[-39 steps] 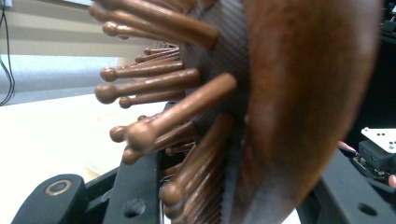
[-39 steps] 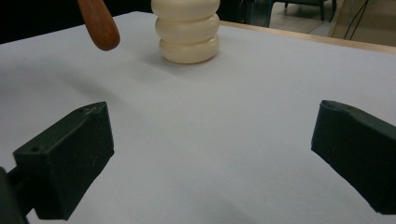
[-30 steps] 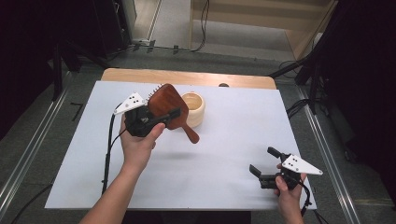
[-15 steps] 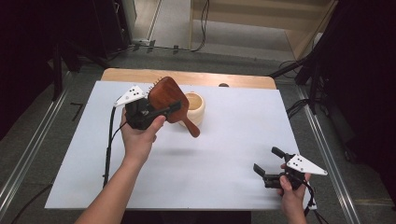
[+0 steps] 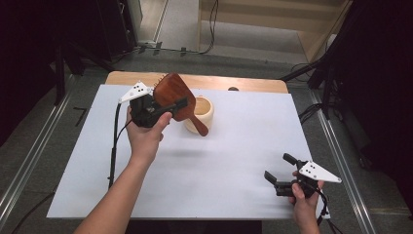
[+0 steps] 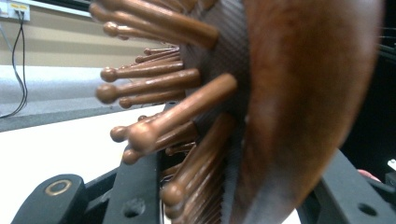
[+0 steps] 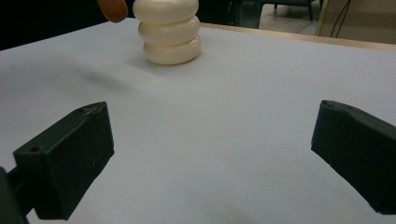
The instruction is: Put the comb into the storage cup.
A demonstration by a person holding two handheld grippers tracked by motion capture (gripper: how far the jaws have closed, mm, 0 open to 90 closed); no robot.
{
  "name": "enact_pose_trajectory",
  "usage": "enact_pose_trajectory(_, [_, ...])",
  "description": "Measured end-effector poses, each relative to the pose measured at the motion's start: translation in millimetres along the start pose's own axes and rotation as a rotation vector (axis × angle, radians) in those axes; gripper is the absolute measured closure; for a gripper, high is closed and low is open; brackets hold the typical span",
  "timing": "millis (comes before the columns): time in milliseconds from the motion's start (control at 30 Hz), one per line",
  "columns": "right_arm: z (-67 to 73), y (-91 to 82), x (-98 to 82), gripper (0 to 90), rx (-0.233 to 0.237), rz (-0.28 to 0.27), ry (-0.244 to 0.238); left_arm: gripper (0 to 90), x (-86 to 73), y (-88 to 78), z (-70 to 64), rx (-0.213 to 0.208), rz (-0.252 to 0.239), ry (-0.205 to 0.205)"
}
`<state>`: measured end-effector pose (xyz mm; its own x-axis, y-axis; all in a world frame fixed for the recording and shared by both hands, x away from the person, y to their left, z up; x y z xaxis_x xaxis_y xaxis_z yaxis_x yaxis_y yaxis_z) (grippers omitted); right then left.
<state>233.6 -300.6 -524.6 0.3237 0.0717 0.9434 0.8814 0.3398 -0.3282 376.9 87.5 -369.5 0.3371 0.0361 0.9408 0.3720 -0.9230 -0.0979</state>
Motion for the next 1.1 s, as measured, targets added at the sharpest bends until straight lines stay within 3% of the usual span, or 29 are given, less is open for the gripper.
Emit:
enact_pose_trajectory(400, [-0.5, 0.5, -0.3, 0.0, -0.001, -0.003, 0.002, 58.3, 12.2, -3.6, 7.2, 0.024, -0.040, 0.002])
enact_pose_trajectory(1100, [0.4, 0.5, -0.6, 0.0, 0.006, -0.001, 0.000, 58.3, 30.5, 4.1, 21.3, 0.060, -0.045, 0.026])
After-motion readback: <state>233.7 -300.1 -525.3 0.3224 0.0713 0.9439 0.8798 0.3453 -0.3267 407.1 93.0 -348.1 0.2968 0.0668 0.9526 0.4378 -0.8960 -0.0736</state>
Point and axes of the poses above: each handheld gripper's, and its own axes: y roughly forward along the jaws, x roughly out of its top, z roughly to its left, the point moved 4 cm from there along y, roughly forward along the jaws, and after that the axes turned 14 degrees about -x, right-handed, at the moved point
